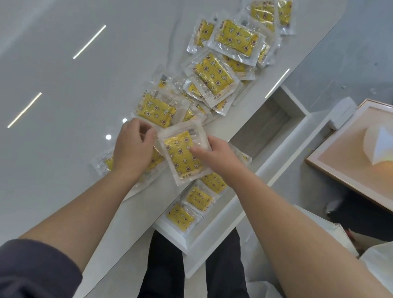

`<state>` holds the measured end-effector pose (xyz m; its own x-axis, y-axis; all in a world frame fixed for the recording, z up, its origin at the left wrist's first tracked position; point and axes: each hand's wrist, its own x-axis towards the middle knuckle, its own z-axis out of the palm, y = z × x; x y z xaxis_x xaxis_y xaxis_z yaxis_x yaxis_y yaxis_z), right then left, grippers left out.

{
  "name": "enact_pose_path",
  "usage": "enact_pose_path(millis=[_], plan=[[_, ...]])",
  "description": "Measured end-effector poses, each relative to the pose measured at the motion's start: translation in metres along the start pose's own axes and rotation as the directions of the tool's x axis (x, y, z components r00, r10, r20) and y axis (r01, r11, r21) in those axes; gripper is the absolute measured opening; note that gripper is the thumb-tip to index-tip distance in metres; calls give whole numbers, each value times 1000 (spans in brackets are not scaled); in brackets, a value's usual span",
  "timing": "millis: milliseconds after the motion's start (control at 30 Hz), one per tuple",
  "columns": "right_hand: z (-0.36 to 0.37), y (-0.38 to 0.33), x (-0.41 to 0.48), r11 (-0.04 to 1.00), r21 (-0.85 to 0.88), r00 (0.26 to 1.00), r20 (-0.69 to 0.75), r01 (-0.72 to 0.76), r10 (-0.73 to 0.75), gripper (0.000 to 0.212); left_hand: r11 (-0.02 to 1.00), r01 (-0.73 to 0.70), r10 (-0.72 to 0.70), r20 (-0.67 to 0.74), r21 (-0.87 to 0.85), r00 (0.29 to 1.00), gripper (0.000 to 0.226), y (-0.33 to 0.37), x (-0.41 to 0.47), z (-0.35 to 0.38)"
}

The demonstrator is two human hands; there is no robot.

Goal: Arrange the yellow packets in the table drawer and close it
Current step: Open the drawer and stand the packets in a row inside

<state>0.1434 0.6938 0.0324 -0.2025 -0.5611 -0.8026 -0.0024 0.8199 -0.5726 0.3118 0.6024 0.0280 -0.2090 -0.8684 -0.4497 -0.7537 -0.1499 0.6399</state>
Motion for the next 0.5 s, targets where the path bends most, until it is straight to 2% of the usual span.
enact_pose_path(millis=[67, 133, 200, 267, 333, 400, 500], plan=[[2, 1, 1, 999, 24, 999, 27, -35, 34, 31, 973, 28, -23, -22, 227, 999, 18, -24, -2, -12], [3, 3, 0, 996, 78, 996, 74, -50, 45, 33, 910, 50, -46, -19, 411, 999, 44, -44, -9, -24], [5, 6, 0, 979, 194, 989, 144, -70, 42, 35, 866, 33, -61, 39, 499, 997, 69, -58, -16, -34], [5, 6, -1, 931, 345, 974, 222, -123, 46, 36, 812, -9, -78, 125, 583, 989, 86, -70, -22, -38], [5, 6, 0, 880, 440, 957, 285, -181, 54, 39, 751, -44, -79, 156, 659, 985, 88, -81, -26, -37], [6, 5, 1, 862, 471, 950, 310, -190, 40, 39, 725, -33, -76, 128, 687, 989, 82, -88, -27, -33], [7, 2, 5, 848, 500, 949, 315, -175, 10, 35, 780, 33, -106, 80, 625, 991, 61, -89, -22, -29]])
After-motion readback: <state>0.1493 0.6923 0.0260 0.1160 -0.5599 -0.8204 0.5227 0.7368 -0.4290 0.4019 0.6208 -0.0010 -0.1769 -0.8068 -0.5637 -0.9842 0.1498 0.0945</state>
